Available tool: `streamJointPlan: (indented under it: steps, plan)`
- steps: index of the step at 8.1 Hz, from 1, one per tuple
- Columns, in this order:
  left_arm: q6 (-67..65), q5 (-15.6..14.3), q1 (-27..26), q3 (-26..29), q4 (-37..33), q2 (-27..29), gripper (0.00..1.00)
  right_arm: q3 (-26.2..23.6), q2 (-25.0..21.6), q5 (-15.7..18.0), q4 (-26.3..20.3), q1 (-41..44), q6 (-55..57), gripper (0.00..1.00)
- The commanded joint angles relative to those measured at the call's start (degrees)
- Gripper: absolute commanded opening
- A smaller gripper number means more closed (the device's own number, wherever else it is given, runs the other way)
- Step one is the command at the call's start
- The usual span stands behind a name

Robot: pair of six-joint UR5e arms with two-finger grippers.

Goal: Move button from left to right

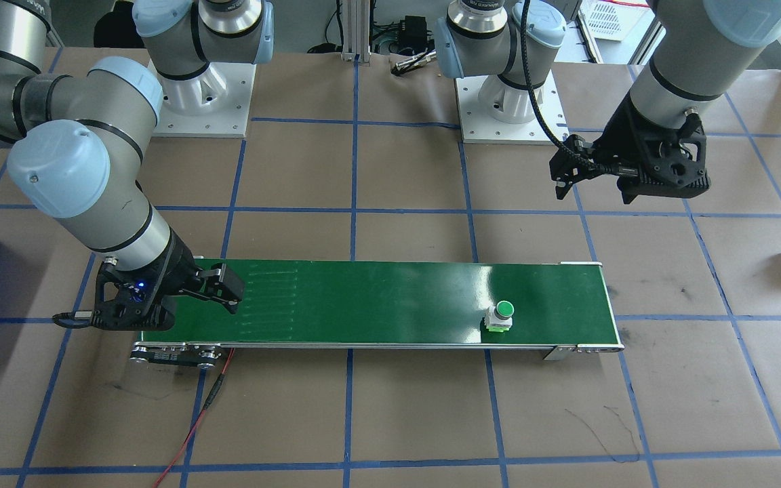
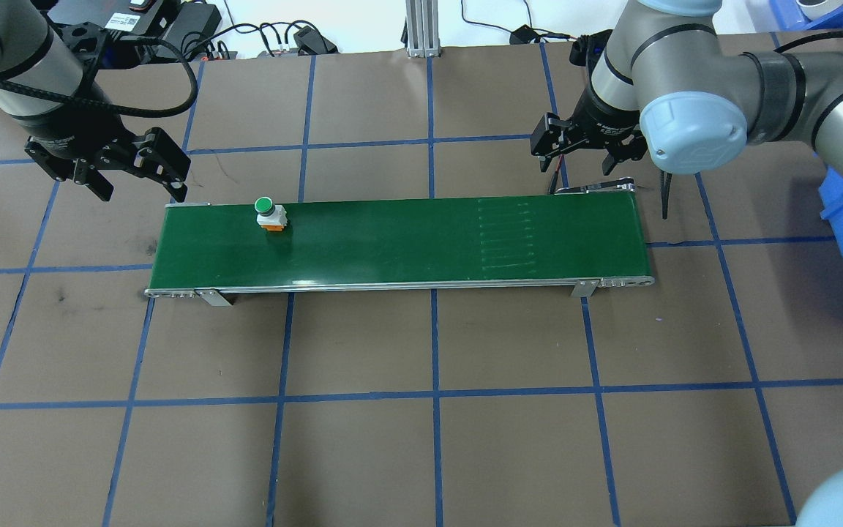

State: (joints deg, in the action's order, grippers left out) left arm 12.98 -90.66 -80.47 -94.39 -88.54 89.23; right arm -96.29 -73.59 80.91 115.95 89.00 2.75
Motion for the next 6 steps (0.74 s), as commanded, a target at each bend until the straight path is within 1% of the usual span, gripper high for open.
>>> streamJointPlan:
  steps: [1, 2, 3, 4, 6]
  plan:
    - [-0.1, 0.0, -0.4, 0.1, -3.7, -1.0, 1.00, -3.7, 0.1, -6.2, 2.3, -3.4, -1.4, 1.00]
    - [-0.2, 0.0, -1.3, 0.2, -3.4, -0.7, 1.00, -3.7, 0.0, -6.3, 2.5, -3.5, -1.2, 1.00]
    - [-0.3, 0.0, -3.4, 0.9, -3.2, -0.6, 1.00, -3.8, 0.0, -6.3, 2.6, -3.4, 0.1, 1.00]
    - [-0.3, 0.0, -5.6, 1.4, -3.2, -0.6, 1.00, -3.8, -0.1, -6.1, 2.7, -3.4, 3.5, 1.00]
    - [-0.3, 0.3, -6.3, 1.5, -3.3, -0.6, 1.00, -3.9, 0.3, -6.2, 3.1, -3.4, 5.1, 1.00]
